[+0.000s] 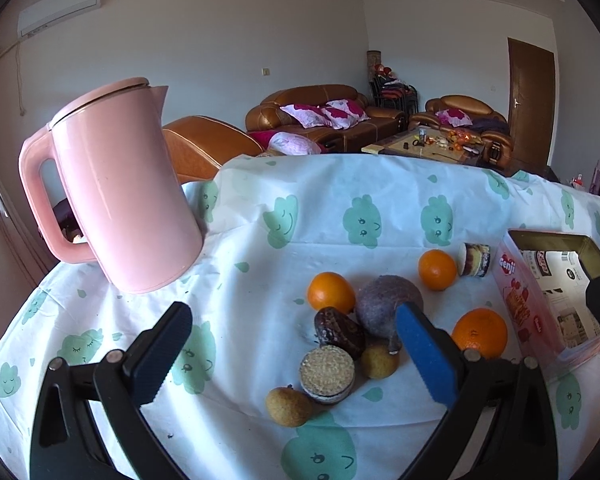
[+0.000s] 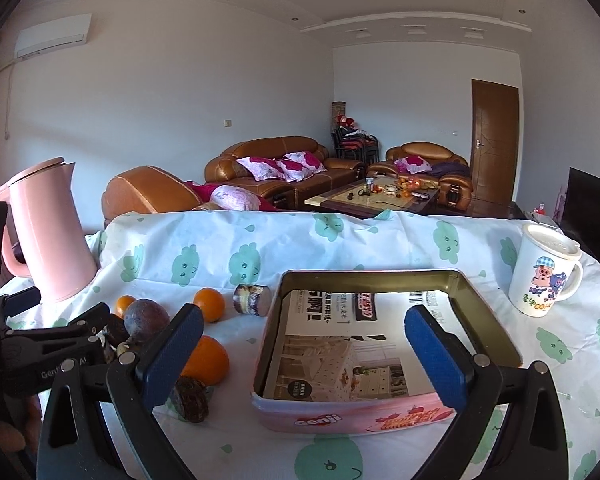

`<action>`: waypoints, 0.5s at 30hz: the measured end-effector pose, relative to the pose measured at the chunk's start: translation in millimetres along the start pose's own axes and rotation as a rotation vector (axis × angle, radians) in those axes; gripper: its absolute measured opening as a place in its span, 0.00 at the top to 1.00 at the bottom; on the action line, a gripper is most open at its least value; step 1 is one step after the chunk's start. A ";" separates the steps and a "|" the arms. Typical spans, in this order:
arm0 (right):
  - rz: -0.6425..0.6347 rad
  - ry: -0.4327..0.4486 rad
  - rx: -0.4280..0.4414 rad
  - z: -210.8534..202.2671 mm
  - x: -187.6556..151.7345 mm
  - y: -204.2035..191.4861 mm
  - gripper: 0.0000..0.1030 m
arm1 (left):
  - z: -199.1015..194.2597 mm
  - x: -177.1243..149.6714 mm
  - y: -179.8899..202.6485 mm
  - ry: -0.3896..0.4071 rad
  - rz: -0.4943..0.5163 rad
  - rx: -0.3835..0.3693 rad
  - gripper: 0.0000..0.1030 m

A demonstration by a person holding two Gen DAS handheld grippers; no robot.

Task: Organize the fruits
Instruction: 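Move the right tool to the dark brown round fruit and grasp it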

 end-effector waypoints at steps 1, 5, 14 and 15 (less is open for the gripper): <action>-0.010 -0.008 0.031 1.0 -0.5 -3.3 0.14 | 0.0 1.5 -6.9 0.002 -0.014 0.000 0.00; -0.079 -0.115 0.136 14.3 -10.0 -23.2 0.60 | -0.6 5.0 -32.8 0.011 -0.046 0.060 0.00; -0.236 -0.275 0.252 28.0 -34.0 -65.1 0.60 | 6.2 -6.9 -37.2 -0.123 -0.013 -0.184 0.01; -0.237 -0.291 0.255 29.9 -35.6 -65.7 0.60 | 7.3 -9.8 -30.5 -0.142 0.018 -0.205 0.04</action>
Point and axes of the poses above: each gripper's, at about its wrist camera, not at the fingertips, and z roughly the way its jaws point, y to its right, x to its top, the point moved 2 cm from there along z, roughly the way its jaws point, and after that the axes turned 4 degrees about x, right-handed, at the moved point
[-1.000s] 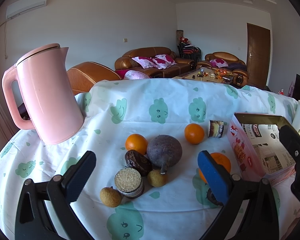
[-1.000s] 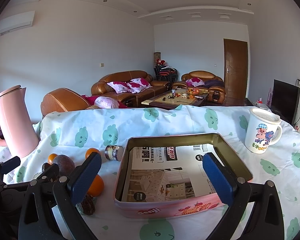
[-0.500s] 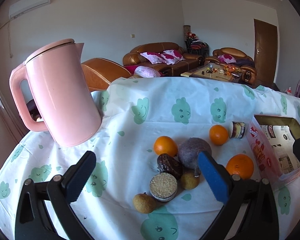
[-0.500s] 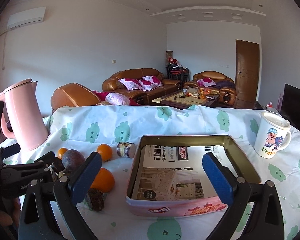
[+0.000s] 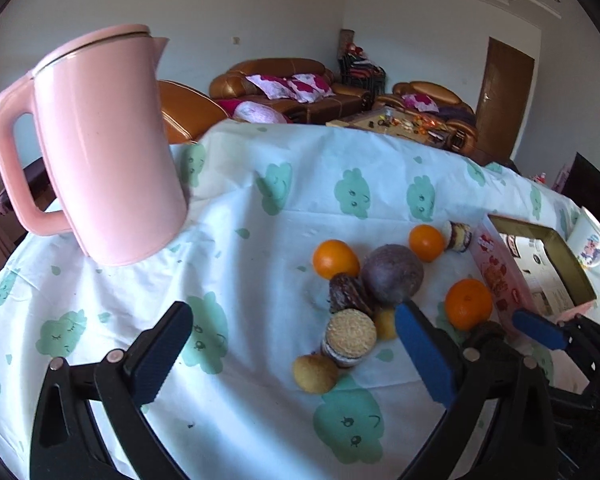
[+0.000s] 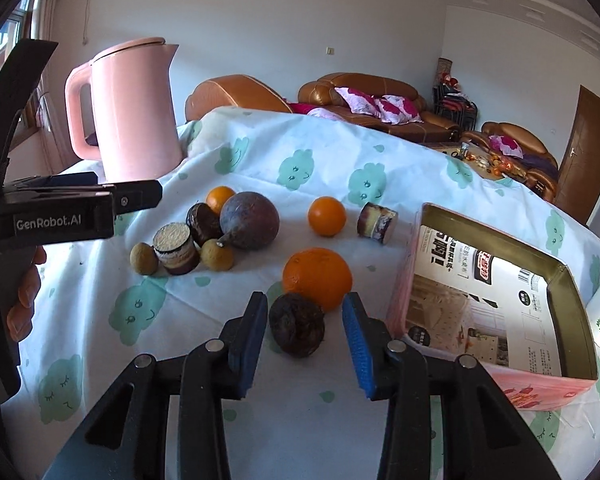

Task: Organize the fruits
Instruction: 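Move the right tool to the dark brown round fruit and grasp it, then grasp the small tan round fruit with the left tool while the right tool lifts its fruit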

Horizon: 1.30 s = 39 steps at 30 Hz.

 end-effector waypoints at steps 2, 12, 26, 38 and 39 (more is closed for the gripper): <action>0.011 -0.044 0.013 6.7 -2.5 2.6 0.60 | 2.0 -4.6 9.8 -0.024 0.061 -0.011 0.06; 0.079 -0.164 0.094 24.7 -12.7 12.6 0.71 | 18.0 -23.6 1.9 -0.136 0.114 -0.042 0.34; 0.152 0.063 0.170 -19.3 11.8 22.5 0.79 | 19.2 -19.7 -16.7 -0.072 0.016 -0.041 0.69; 0.295 0.131 0.414 -47.3 16.8 57.9 0.67 | -16.2 3.4 -29.1 0.206 -0.164 -0.091 0.69; 0.293 0.108 0.437 -42.4 15.4 50.4 0.58 | -15.5 2.7 -29.0 0.202 -0.164 -0.084 0.69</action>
Point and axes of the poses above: each gripper's, at about its wrist camera, not at the fingertips, and z roughly the way its jaws point, y to its right, x to its top, the point moved 2 cm from there along z, roughly the way its jaws point, and after that the axes turned 4 degrees about x, right-handed, at the moved point
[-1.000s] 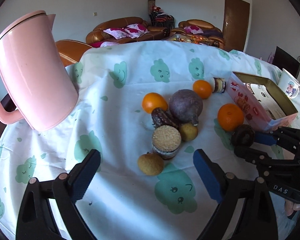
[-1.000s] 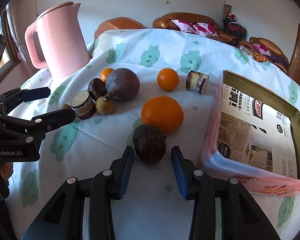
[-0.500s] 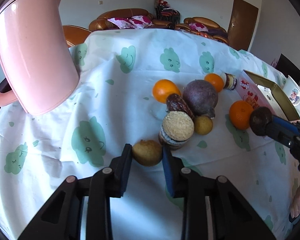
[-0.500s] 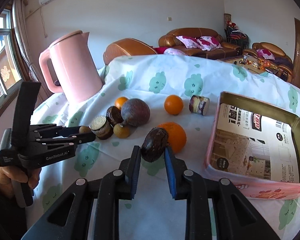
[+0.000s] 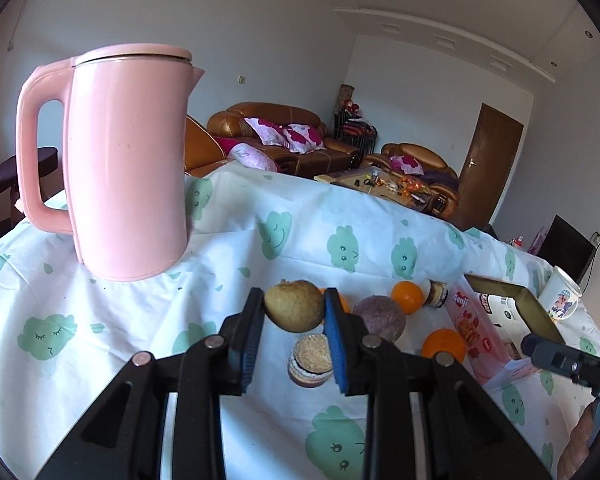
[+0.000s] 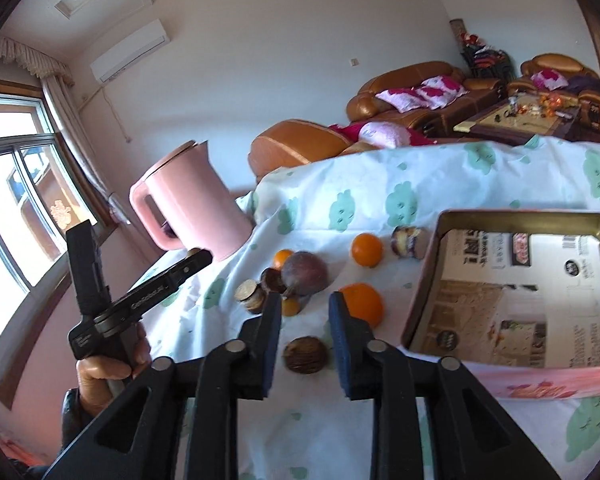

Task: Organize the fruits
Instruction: 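Grasp the small tan round fruit with the left tool while the right tool lifts its fruit, then carry both fruits over the pink tin tray and open both tools to drop them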

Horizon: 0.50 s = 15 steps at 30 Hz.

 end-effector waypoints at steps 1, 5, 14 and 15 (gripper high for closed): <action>-0.005 -0.027 -0.005 8.8 -4.4 -4.8 0.38 | 0.8 -0.5 0.3 -0.003 -0.001 0.008 0.69; -0.118 -0.140 -0.105 44.2 -23.4 -21.6 0.34 | -2.8 -1.3 2.4 0.012 0.004 0.022 0.69; -0.250 -0.275 -0.224 79.7 -44.9 -19.8 0.61 | -5.3 -3.8 12.4 0.030 0.050 0.027 0.69; -0.249 -0.276 -0.229 78.3 -45.0 -18.8 0.61 | -5.4 -4.2 13.2 0.034 0.049 0.021 0.69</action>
Point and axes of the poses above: each gripper's, at about its wrist camera, not at the fingertips, and z roughly the way its jaws point, y to its right, x to its top, the point moved 2 cm from there along z, roughly the way its jaws point, and after that the axes turned 4 degrees about x, right-handed, at the moved point
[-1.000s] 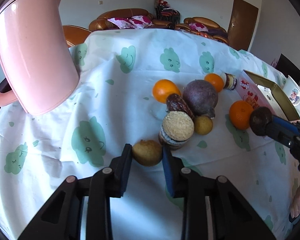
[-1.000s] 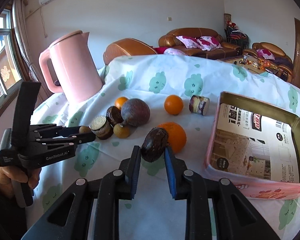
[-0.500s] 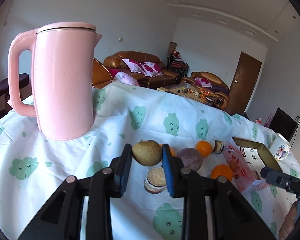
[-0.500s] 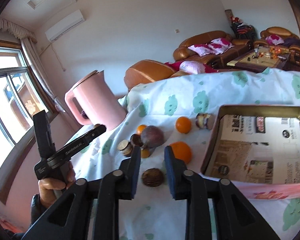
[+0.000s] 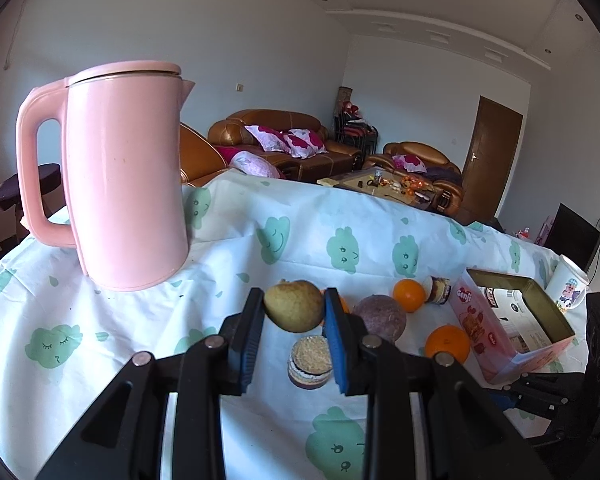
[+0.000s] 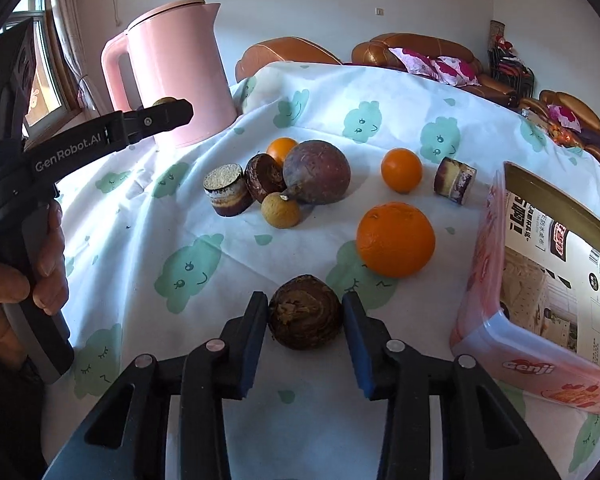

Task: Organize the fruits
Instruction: 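Carry both fruits over the pink tin tray and open both tools to drop them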

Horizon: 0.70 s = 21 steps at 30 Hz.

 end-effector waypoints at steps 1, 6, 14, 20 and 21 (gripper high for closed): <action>0.001 -0.001 -0.005 -0.7 -0.3 0.2 0.61 | 0.0 -0.6 1.5 0.003 -0.003 -0.007 0.69; 0.059 0.152 -0.009 -42.0 10.0 13.9 0.61 | -5.0 -0.8 14.7 0.021 -0.030 -0.056 0.69; 0.157 0.332 -0.268 -110.0 12.9 96.4 0.61 | -1.4 6.9 105.8 0.018 0.089 -0.167 0.69; 0.328 0.263 -0.244 -111.1 -12.2 167.6 0.61 | 20.0 -1.5 194.4 -0.029 0.219 -0.262 0.69; 0.351 0.262 -0.220 -112.6 -14.9 173.4 0.61 | 24.6 -4.6 206.3 -0.041 0.237 -0.270 0.69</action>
Point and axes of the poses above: each gripper's, at about its wrist camera, not at the fingertips, and z roughly the way its jaws point, y to its right, x to its top, the point moved 2 cm from there along z, roughly the way its jaws point, and after that the axes turned 4 degrees about x, right-handed, at the moved point
